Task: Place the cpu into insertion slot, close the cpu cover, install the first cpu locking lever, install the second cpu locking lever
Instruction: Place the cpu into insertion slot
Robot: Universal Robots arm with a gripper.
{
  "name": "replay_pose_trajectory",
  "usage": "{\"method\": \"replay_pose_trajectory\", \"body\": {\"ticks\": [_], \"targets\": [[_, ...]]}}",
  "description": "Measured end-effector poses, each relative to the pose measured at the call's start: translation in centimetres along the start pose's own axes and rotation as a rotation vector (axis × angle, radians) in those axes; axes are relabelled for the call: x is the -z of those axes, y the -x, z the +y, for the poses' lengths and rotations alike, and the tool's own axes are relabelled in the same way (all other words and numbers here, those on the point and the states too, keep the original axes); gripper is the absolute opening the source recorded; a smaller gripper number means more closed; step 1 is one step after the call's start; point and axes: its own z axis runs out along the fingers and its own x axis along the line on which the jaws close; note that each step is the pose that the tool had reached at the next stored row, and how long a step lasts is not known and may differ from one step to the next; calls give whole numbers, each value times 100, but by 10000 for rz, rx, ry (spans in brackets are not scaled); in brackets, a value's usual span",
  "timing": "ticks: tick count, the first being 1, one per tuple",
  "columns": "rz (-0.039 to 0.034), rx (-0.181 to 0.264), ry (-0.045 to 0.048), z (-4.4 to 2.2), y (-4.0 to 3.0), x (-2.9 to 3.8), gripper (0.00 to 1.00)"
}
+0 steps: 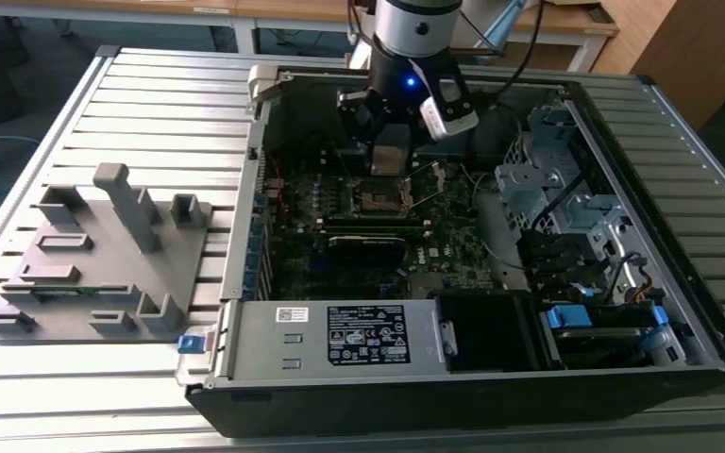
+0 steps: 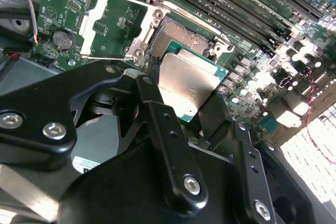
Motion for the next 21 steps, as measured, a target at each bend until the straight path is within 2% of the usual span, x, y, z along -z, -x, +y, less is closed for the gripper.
{"method": "replay_pose_trajectory", "body": {"ticks": [3,21], "targets": [[-3,0,1,-3,0,-32,54],[-3,0,-3,-4,0,-50,54]]}}
